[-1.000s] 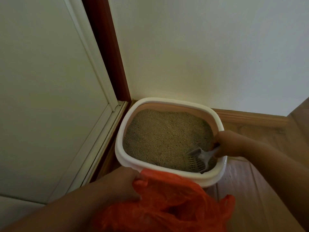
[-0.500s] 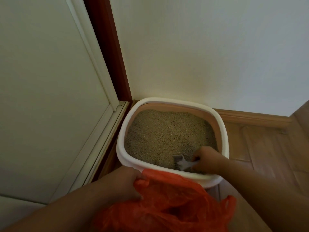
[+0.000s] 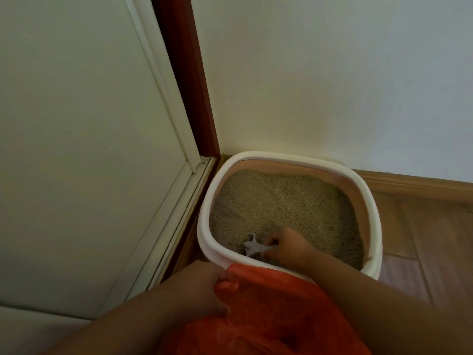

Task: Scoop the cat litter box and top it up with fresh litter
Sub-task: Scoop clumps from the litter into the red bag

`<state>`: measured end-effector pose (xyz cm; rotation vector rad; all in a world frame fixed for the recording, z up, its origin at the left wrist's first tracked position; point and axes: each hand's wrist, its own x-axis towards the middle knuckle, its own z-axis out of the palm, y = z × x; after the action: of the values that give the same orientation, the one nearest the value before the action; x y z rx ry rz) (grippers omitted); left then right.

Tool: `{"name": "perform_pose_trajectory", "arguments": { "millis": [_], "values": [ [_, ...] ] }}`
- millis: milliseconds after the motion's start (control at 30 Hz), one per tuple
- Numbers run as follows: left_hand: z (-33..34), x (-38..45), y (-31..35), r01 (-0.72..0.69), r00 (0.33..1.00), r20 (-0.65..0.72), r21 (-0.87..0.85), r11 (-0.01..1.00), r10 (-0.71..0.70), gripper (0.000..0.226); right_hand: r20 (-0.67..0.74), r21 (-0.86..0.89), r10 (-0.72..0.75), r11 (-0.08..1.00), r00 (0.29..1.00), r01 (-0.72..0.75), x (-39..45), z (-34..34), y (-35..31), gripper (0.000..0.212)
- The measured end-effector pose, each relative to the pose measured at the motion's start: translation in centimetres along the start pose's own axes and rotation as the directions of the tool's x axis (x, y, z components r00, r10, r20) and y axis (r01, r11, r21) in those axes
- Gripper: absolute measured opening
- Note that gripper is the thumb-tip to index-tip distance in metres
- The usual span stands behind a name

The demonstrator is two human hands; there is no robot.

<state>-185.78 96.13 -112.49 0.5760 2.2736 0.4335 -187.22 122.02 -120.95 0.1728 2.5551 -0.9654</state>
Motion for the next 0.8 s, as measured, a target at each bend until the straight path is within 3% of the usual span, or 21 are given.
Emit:
{"name": "perform_pose_trajectory", "arguments": {
  "millis": [300,500,633,733,800],
  "values": [
    [-0.5,-0.3,-0.4,0.015,1.0,-0.02,-0.027,1.0,-0.015,0.057,-0.007,0.336,0.08,0.939,0.997,-0.074,2.3,0.2,1.0,0.019],
    [-0.6,-0.5,-0.3,0.021,1.0,-0.022,-0.019,1.0,-0.021,0.057,0.057,0.562,0.128,0.815,0.99,-0.138,2.3,0.6,1.7,0.026],
    [-0.6,-0.5,-0.2,0.037,0.999,-0.015,-0.016,0.999,-0.037,0.055,0.119,0.717,0.142,0.672,0.983,-0.185,1.9,0.3,1.7,0.031],
    [-0.6,-0.5,0.1,0.042,0.999,0.003,-0.019,0.999,-0.042,0.055,0.121,0.8,0.165,0.568,0.979,-0.194,1.5,-0.4,2.1,0.031],
    [-0.6,-0.7,0.3,0.044,0.999,0.005,-0.027,0.999,-0.044,0.057,0.085,0.812,0.186,0.557,0.979,-0.177,1.2,-0.9,2.5,0.034]
  ]
}}
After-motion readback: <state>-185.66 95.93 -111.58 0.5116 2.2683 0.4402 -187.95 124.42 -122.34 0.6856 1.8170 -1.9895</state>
